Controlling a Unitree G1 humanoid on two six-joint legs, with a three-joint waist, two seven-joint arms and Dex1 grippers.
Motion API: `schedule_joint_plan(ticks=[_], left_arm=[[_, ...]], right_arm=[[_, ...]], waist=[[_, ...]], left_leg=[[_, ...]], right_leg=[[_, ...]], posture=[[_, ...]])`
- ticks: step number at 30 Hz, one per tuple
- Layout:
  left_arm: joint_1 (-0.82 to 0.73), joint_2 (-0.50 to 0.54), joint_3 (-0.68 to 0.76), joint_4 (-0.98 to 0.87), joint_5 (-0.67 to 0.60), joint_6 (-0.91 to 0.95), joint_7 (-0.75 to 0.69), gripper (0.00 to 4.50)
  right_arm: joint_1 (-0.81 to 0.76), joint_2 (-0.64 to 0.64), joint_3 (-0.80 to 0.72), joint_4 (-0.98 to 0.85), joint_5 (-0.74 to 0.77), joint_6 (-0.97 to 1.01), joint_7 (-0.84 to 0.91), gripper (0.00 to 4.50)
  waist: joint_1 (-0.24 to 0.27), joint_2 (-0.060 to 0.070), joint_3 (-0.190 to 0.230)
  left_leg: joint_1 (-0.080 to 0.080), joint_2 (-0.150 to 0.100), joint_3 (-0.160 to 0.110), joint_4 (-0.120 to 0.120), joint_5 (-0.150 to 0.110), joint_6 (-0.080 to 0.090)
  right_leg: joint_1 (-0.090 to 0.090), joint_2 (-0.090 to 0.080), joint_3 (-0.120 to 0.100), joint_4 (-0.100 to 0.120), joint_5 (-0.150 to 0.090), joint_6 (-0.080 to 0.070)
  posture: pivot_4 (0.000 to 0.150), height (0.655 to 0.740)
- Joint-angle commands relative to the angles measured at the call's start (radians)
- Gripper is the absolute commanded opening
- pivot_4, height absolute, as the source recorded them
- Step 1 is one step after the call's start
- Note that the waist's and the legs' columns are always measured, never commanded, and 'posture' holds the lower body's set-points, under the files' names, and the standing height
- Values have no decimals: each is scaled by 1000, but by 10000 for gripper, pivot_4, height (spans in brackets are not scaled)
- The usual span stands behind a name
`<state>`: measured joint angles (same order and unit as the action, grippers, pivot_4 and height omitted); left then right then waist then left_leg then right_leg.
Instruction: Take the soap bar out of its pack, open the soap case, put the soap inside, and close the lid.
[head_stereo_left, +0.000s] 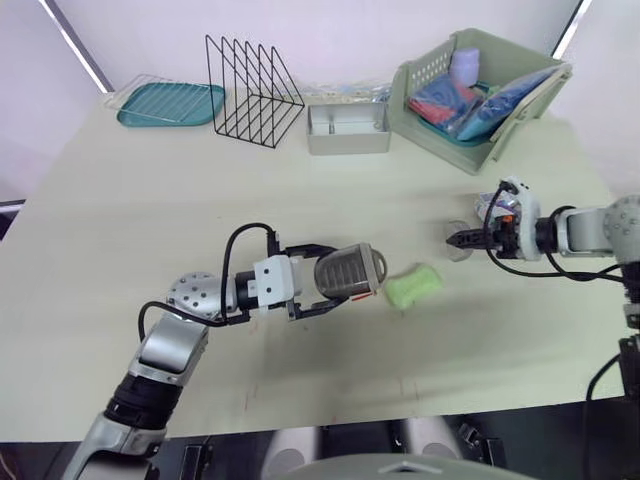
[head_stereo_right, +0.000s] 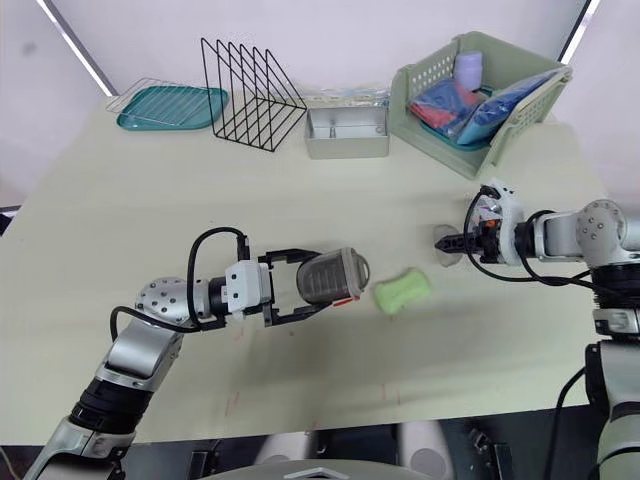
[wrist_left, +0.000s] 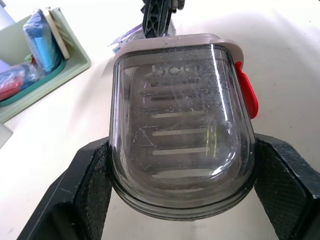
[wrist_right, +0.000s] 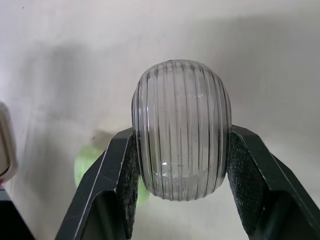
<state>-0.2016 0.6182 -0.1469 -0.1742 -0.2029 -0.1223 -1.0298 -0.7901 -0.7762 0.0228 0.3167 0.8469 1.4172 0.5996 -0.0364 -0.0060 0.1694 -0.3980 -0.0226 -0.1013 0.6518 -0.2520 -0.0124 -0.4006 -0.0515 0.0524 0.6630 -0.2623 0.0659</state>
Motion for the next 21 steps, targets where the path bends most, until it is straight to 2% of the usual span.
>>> schedule_joint_plan(ticks=[1, 6, 7, 10, 16, 18, 20, 21], left_arm=[[3, 3, 18, -28, -25, -3, 2, 34463], [17, 6, 21, -39, -23, 2, 7, 34463], [19, 6, 22, -41, -23, 3, 8, 34463], [21, 6, 23, -41, -22, 4, 11, 34463], [23, 6, 24, -38, -22, 3, 16, 34463], [20, 5, 24, -33, -20, 1, 17, 34463], [14, 5, 25, -24, -18, -1, 19, 34463], [11, 5, 25, -21, -17, -1, 19, 34463]], right_arm=[[-35, 17, -30, 36, -68, -38, -8, 19014], [-66, 61, -48, 89, -120, -11, -7, 19014], [-75, 71, -64, 99, -118, 18, -11, 29263], [-79, 77, -67, 75, -125, 33, 10, 43883], [-76, 76, -105, 34, -122, 78, 22, 44907], [-54, 64, -125, -33, -107, 52, 47, 44907], [20, 11, -109, -157, -105, -62, 151, 44907], [100, -30, -99, -222, -131, -198, 247, 44907]], waist=[[1, 0, 0], [-2, 0, 0], [-3, 0, 0], [-3, 0, 0], [-2, 0, 0], [-3, 0, 0], [0, 0, 0], [4, 0, 0]], left_leg=[[0, 0, 0, 0, 0, 0], [0, 0, 0, 0, 0, 0], [0, 0, 0, 0, 0, 0], [0, 0, 0, 0, 0, 0], [0, 0, 0, 0, 0, 0], [0, 0, 0, 0, 0, 0], [0, 0, -1, 0, 0, 0], [0, 0, -1, 0, 0, 0]], right_leg=[[0, 0, 0, 0, 0, 0], [0, 0, 0, 0, 0, 0], [0, 0, 0, 0, 0, 0], [0, 0, 0, 0, 0, 0], [0, 0, 0, 0, 0, 0], [0, 0, 0, 0, 0, 0], [0, 0, 0, 0, 0, 0], [0, 0, -1, 0, 0, 0]], posture=[[1500, 7400], [1500, 7400], [1500, 7400], [1500, 7400], [1500, 7400], [1500, 7400], [1500, 7400], [1500, 7400]])
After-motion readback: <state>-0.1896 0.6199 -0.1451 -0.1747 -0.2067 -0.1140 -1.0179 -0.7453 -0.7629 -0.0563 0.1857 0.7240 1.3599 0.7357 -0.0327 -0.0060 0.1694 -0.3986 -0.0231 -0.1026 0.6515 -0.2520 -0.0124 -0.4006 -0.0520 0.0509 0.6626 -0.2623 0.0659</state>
